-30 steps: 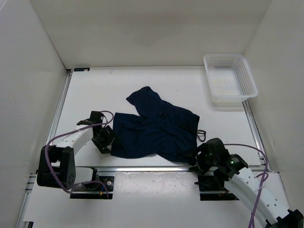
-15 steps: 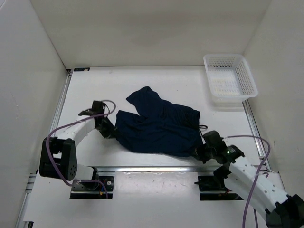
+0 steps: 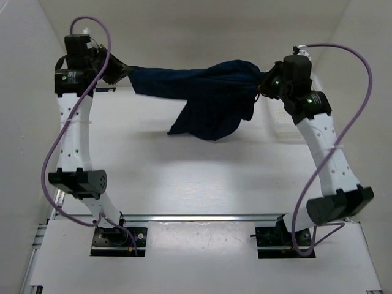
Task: Fold and stack the shorts
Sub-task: Flatten the shorts out, then fold the shorts
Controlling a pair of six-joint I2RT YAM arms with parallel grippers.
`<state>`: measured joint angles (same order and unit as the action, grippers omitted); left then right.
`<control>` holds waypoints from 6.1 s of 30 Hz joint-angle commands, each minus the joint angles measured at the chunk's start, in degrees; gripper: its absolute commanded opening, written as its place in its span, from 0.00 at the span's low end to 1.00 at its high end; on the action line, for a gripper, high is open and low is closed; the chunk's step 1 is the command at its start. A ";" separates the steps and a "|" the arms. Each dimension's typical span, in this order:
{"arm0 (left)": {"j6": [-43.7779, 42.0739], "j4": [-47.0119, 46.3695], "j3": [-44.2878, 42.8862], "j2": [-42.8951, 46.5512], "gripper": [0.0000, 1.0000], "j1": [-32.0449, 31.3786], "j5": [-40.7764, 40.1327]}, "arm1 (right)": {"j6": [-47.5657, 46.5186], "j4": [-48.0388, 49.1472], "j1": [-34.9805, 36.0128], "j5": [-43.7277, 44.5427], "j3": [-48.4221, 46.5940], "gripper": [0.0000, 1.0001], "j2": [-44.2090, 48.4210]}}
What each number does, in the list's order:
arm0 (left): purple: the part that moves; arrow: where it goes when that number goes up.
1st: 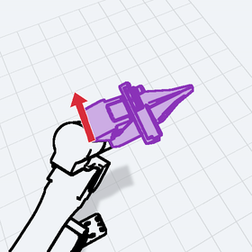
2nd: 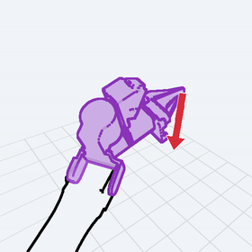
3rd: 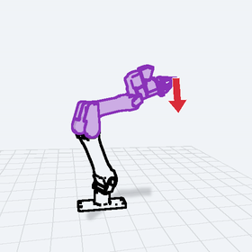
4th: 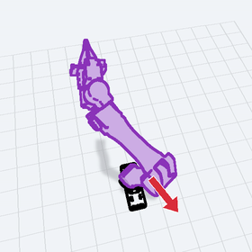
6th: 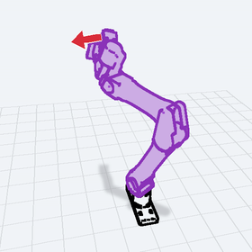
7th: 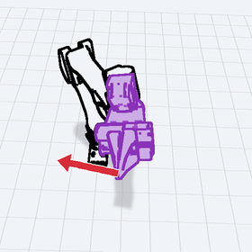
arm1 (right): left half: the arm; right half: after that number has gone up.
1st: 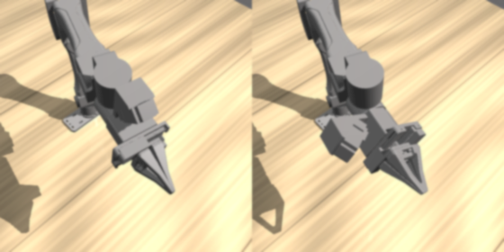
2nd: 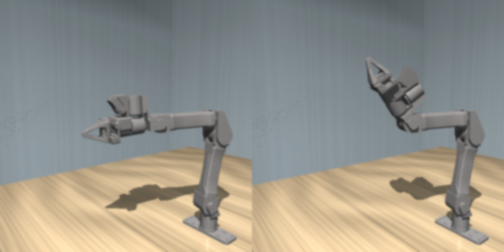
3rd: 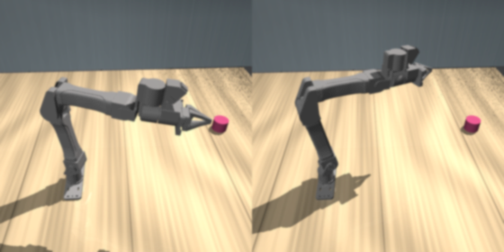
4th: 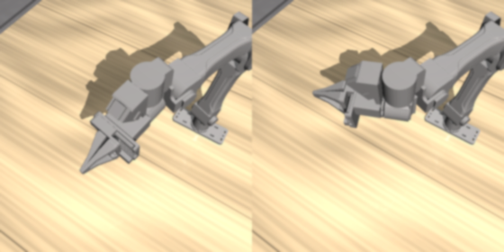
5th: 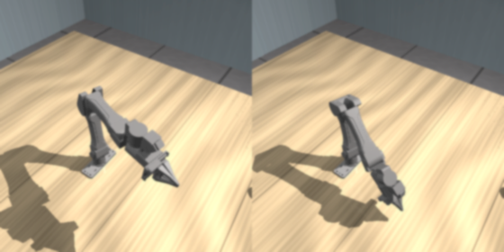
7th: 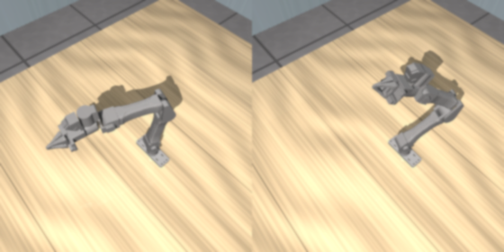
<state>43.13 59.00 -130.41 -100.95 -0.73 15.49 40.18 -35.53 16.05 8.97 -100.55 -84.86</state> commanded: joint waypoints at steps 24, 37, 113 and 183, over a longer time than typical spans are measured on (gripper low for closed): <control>-7.89 -7.86 70.82 29.95 0.63 1.62 -2.82 | 8.60 -9.56 6.09 10.38 57.86 0.34 42.89; -5.43 -15.49 83.82 19.50 0.97 -0.41 -3.62 | 18.78 2.73 3.90 -10.18 73.39 0.85 33.27; -14.83 -0.55 -17.42 -51.10 0.59 -21.77 -7.49 | -3.18 -0.86 -9.11 8.43 20.75 0.10 -24.12; -16.32 0.94 -11.61 -30.89 0.10 -8.32 -11.36 | -9.33 -1.12 -5.51 7.81 24.00 0.21 -19.03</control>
<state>27.03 63.83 -137.23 -140.20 -10.68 3.64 33.17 -35.99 10.41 15.03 -74.26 -104.31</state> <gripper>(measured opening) 0.122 0.197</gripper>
